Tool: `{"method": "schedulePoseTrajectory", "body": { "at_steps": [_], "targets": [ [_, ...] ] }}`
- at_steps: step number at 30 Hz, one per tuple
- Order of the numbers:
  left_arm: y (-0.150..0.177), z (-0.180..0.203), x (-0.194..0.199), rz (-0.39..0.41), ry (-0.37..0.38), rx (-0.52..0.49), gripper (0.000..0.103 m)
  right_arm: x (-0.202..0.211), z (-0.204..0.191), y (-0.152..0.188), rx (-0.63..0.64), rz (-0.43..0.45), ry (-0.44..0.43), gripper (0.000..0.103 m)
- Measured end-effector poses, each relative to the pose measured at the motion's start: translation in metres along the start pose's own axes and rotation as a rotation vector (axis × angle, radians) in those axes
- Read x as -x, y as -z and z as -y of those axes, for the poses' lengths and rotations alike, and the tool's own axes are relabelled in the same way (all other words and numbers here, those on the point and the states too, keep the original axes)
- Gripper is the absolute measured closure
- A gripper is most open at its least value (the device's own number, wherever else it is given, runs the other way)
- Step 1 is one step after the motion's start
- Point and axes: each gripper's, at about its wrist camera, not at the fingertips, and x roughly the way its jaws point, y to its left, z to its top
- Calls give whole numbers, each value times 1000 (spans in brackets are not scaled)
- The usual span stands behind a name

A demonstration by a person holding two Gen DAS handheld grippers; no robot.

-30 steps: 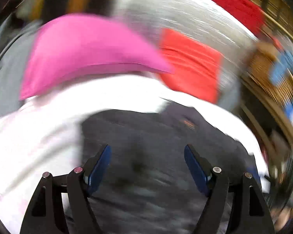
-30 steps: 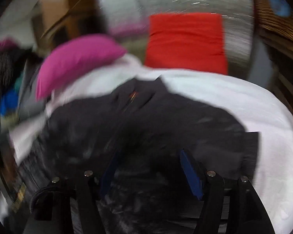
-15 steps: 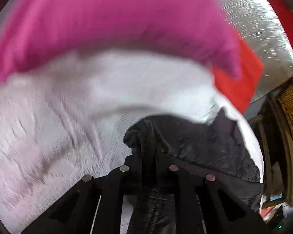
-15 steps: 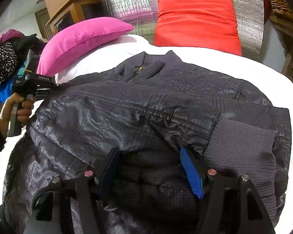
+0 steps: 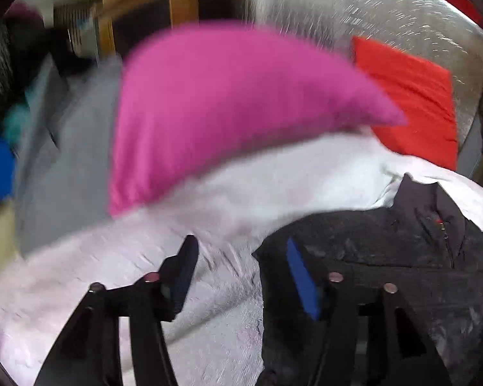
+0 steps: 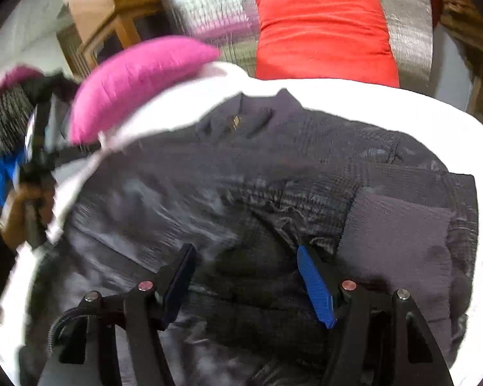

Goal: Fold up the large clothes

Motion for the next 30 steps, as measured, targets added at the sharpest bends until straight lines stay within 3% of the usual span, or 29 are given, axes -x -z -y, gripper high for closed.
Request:
{"method": "schedulePoseTrajectory", "body": {
  "at_steps": [2, 5, 7, 8, 9, 11, 13, 16, 18, 20, 22, 23, 24, 25, 26, 28, 30],
  "targets": [
    [1, 15, 16, 28, 59, -17, 38, 13, 15, -14, -50, 56, 3, 34],
    [19, 51, 28, 19, 170, -79, 37, 4, 53, -23, -163, 49, 53, 32],
    [32, 74, 19, -19, 198, -132, 37, -17, 81, -16, -256, -9, 71, 32],
    [44, 87, 5, -89, 193, -163, 37, -25, 89, -12, -290, -26, 45, 32],
    [57, 93, -8, -151, 177, -177, 36, -23, 90, -12, -293, 1, 39, 32],
    [62, 90, -11, -101, 181, -151, 35, -18, 86, -20, -284, -13, 41, 32],
    [61, 86, -12, -105, 195, -135, 35, -4, 84, -37, -243, 36, 27, 32],
    [65, 87, -11, -95, 194, -135, 35, -1, 100, -65, -230, 77, 107, 32],
    [61, 87, -2, -99, 172, -125, 35, -22, 121, -80, -213, 10, 212, 32],
    [57, 87, 19, -87, 191, -105, 35, -44, 135, -85, -223, -72, 221, 32],
    [52, 95, 41, -36, 239, -117, 35, -55, 134, -87, -183, -99, 208, 33],
    [52, 106, 51, -13, 267, -147, 35, -60, 131, -88, -158, -113, 203, 35],
    [54, 118, 55, -11, 300, -179, 35, -64, 130, -87, -143, -135, 208, 54],
    [56, 127, 55, -26, 326, -197, 35, -73, 129, -85, -126, -184, 237, 79],
    [62, 139, 47, -70, 343, -215, 35, -76, 125, -83, -104, -194, 257, 79],
    [76, 154, 25, -154, 298, -239, 35, -76, 122, -84, -89, -182, 286, 81],
    [87, 164, 22, -85, 248, -299, 34, -78, 120, -84, -90, -179, 313, 81]
  ]
}}
